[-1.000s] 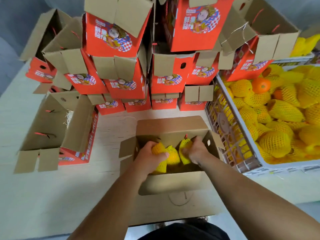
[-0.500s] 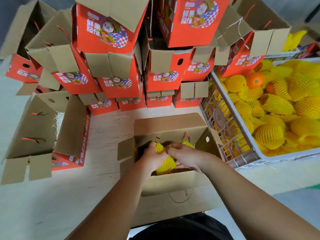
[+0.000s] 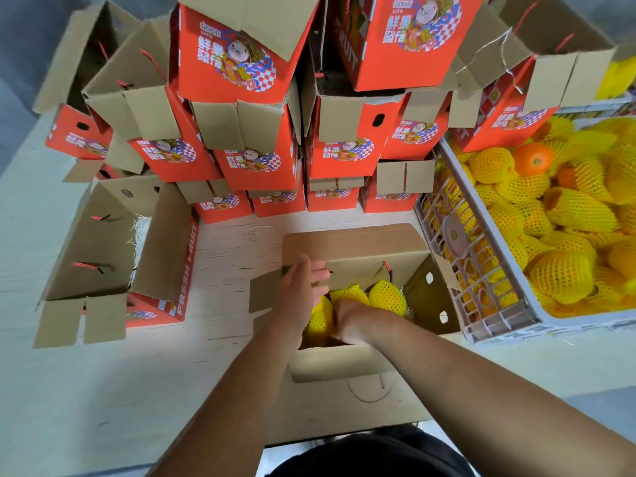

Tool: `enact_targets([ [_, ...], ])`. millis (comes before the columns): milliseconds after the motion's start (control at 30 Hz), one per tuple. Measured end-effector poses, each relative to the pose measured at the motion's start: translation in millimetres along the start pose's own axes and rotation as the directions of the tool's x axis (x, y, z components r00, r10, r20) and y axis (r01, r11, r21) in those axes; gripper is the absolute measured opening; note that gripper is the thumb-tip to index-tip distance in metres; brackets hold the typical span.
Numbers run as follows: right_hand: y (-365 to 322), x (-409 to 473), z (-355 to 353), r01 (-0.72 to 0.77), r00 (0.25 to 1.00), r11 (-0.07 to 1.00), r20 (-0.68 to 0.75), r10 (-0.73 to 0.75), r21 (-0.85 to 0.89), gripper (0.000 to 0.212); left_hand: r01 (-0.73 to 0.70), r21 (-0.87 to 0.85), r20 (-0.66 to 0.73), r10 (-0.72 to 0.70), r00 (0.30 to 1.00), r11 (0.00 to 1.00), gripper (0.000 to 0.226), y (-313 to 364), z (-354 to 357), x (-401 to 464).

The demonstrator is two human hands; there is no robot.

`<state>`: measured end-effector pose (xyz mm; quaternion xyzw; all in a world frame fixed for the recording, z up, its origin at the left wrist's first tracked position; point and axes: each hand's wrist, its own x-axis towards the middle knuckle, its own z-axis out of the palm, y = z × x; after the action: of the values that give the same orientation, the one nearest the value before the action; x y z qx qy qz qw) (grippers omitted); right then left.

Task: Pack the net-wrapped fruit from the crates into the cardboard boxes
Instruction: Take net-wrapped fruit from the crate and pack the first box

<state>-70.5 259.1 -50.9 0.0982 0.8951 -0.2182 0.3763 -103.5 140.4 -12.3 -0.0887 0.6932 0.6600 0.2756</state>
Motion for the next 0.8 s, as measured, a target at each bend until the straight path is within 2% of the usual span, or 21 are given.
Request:
enact_targets([
  [100, -8.8, 20.9, 12.9, -0.013, 1.0, 0.981, 0.01, 0.015, -0.195, 0.028, 0.019, 0.001, -0.034, -0.019, 0.999, 1.0, 0.046, -5.0, -1.9, 2.0],
  [200, -4.8, 18.5, 9.8, 0.024, 1.0, 0.983, -0.011, -0.026, -0.18, 0.027, 0.007, 0.043, -0.054, -0.005, 0.999, 0.999, 0.028, -10.6, 2.5, 5.2],
  [233, -0.2, 13.6, 5.5, 0.051, 0.998, 0.993, -0.025, -0.054, -0.108, 0.024, -0.009, 0.068, -0.056, 0.013, 0.998, 0.998, 0.021, -13.3, 3.8, 6.3],
  [300, 15.3, -0.2, -4.6, 0.094, 0.995, 0.968, -0.06, -0.082, 0.231, 0.021, -0.058, 0.117, -0.05, 0.065, 0.997, 0.991, 0.014, -20.4, 6.5, 7.3],
  [367, 33.5, -21.5, -16.3, 0.161, 0.985, 0.839, -0.14, -0.102, 0.52, 0.019, -0.114, 0.141, -0.032, 0.119, 0.992, 0.983, 0.011, -24.4, 14.3, 5.7],
  [433, 50.9, -45.7, -27.9, 0.293, 0.944, 0.702, -0.315, -0.102, 0.649, 0.019, -0.183, 0.18, 0.006, 0.185, 0.983, 0.966, 0.018, -23.2, 31.3, 2.5],
  [500, 67.4, -70.3, -40.0, 0.413, 0.873, 0.571, -0.488, -0.025, 0.71, 0.022, -0.275, 0.233, 0.075, 0.264, 0.962, 0.933, 0.019, -18.5, 57.1, 1.1],
  [567, 89.5, -90.5, -52.6, 0.478, 0.803, 0.513, -0.592, 0.074, 0.713, 0.024, -0.39, 0.273, 0.167, 0.356, 0.92, 0.879, 0.016, -8.6, 91.5, -1.9],
  [633, 117.6, -107.7, -67.5, 0.511, 0.735, 0.533, -0.664, 0.135, 0.674, 0.021, -0.486, 0.244, 0.257, 0.428, 0.867, 0.839, 0.015, 4.7, 131.6, -5.5],
  [700, 153.8, -120.9, -82.4, 0.535, 0.637, 0.621, -0.756, 0.149, 0.573, 0.019, -0.532, 0.214, 0.317, 0.457, 0.831, 0.819, 0.014, 16.2, 174.4, -7.8],
  [800, 213.0, -143.1, -100.2, 0.499, 0.533, 0.748, -0.836, 0.133, 0.437, 0.005, -0.527, 0.209, 0.361, 0.436, 0.825, 0.824, 0.014, 22.4, 241.3, -9.5],
])
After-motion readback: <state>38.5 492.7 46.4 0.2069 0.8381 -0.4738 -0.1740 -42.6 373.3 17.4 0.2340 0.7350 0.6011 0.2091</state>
